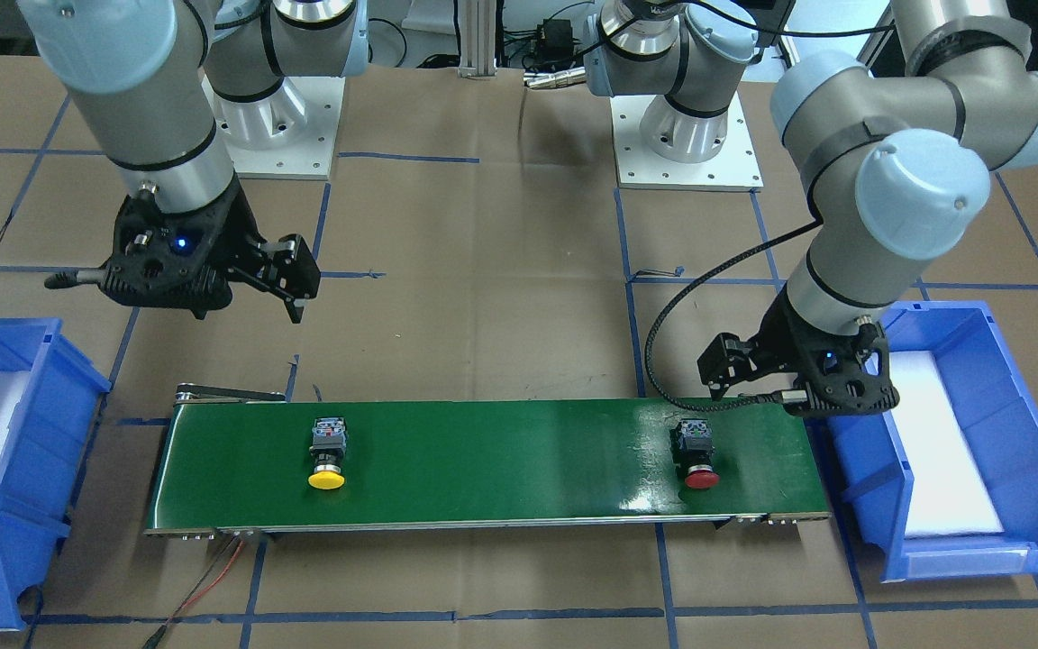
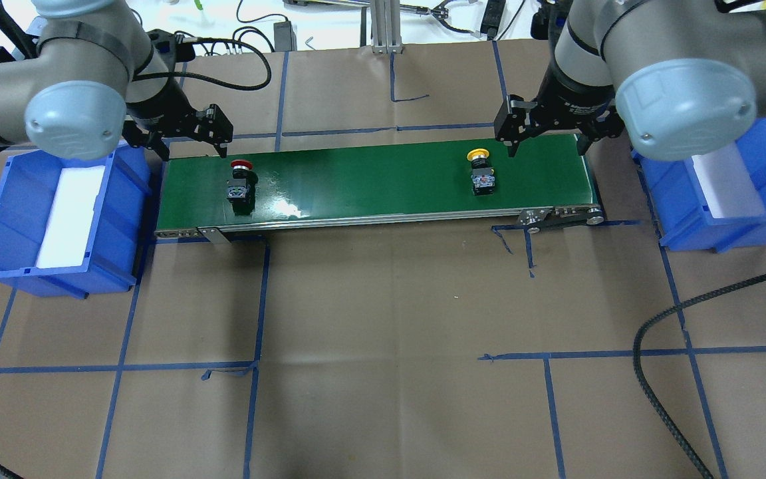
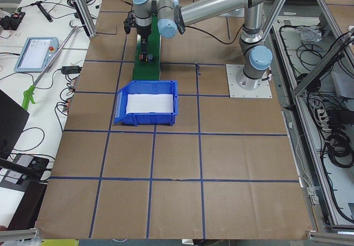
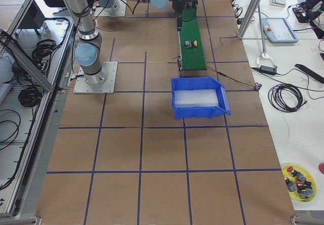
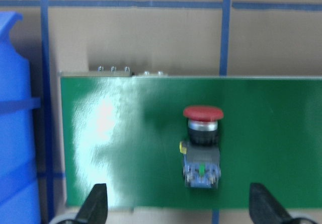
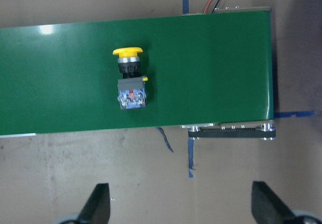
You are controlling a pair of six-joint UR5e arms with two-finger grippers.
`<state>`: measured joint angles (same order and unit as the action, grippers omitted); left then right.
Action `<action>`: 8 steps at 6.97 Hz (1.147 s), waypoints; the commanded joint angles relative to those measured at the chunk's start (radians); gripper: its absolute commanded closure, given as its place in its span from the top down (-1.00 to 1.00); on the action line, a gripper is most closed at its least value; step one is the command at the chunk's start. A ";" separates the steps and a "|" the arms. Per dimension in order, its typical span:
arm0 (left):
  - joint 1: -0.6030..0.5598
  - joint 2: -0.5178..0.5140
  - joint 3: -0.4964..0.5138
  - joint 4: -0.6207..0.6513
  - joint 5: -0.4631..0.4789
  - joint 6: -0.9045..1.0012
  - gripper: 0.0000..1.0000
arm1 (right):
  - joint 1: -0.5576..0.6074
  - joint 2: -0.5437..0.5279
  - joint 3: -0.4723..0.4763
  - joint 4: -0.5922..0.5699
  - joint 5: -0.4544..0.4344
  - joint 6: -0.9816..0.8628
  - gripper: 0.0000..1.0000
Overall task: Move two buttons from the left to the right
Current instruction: 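Grasp the yellow button with the right gripper while the left gripper withdraws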
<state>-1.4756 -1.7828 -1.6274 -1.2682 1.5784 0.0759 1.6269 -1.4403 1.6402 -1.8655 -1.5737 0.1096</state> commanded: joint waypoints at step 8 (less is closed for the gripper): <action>-0.055 0.249 -0.080 -0.211 -0.021 -0.068 1.00 | -0.041 0.347 -0.099 -0.136 -0.002 0.033 0.97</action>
<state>-1.5308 -1.5339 -1.7068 -1.4789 1.5570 0.0082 1.6059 -1.1029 1.5347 -2.0099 -1.5731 0.1449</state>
